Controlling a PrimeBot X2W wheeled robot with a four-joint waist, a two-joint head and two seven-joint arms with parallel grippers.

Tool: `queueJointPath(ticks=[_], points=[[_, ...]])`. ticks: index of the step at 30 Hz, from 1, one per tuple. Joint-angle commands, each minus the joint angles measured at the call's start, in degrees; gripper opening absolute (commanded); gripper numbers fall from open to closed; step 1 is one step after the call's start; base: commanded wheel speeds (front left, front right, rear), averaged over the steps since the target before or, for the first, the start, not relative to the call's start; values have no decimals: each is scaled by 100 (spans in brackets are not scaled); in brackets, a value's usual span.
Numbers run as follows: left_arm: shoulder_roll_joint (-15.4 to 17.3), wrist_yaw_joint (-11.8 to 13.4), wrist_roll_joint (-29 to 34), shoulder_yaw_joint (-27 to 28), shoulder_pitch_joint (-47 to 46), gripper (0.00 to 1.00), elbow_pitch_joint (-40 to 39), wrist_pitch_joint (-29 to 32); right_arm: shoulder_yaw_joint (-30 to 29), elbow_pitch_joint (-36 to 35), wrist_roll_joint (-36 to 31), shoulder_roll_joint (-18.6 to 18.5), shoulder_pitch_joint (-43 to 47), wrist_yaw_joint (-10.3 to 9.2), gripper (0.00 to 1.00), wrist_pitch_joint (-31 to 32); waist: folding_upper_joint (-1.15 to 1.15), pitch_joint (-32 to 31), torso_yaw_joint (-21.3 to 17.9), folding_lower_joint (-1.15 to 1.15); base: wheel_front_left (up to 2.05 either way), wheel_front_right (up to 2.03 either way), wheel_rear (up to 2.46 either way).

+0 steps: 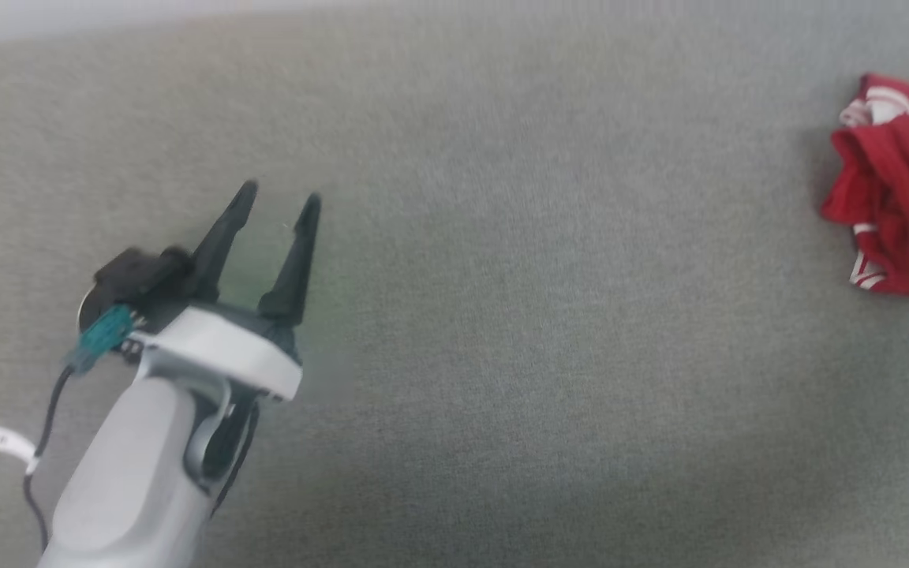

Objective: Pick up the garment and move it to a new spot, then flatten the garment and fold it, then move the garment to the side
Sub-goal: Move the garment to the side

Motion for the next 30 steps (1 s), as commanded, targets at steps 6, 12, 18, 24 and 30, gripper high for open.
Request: queueJointPath(ticks=[6,12,18,24,30], points=[[97,-9,-86,387,628,100,-5,-25,168,-235,296,294,542,-8,100,-461,0,-846,254,0,0,0,0],[153,-9,-115,648,1120,100,167,-25,366,-463,458,561,1032,-8,100,-759,0,-1327,339,0,0,0,0],[235,-9,-231,961,1670,100,161,-25,505,-831,505,794,1573,-8,100,-1011,0,-1783,392,0,0,0,0],[196,-7,-54,1292,2151,100,-50,-25,200,-1475,240,921,2148,-8,100,-1082,0,-2026,440,0,0,0,0],[61,-8,318,1639,2610,100,-302,-25,-801,-2723,-484,1239,3243,-8,100,-1083,0,-2115,477,0,0,0,0]])
